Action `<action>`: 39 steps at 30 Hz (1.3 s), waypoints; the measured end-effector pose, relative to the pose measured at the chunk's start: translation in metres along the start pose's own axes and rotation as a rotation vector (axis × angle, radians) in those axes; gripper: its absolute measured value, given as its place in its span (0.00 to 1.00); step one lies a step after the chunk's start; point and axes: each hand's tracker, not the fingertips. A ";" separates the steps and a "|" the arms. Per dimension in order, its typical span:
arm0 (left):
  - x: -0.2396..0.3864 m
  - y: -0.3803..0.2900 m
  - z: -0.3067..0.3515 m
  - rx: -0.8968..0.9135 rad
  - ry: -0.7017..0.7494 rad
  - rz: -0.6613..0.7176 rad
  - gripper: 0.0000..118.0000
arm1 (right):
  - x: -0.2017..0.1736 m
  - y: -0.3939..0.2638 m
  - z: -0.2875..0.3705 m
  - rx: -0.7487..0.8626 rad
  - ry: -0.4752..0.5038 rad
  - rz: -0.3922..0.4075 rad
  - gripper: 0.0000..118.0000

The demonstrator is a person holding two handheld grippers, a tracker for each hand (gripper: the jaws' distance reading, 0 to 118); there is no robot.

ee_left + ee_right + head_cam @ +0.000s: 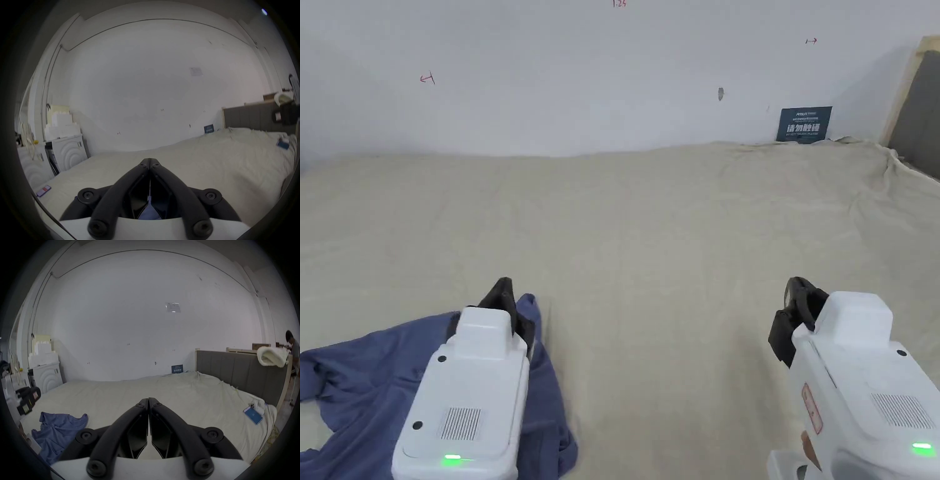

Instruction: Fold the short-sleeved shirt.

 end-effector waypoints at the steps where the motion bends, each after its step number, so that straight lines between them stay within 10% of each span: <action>1: 0.001 -0.001 0.000 -0.002 -0.005 0.014 0.00 | -0.002 -0.001 0.001 -0.003 0.001 0.002 0.00; 39: -0.016 -0.002 -0.002 -0.022 0.024 0.142 0.00 | -0.002 0.004 0.004 -0.001 0.011 0.032 0.00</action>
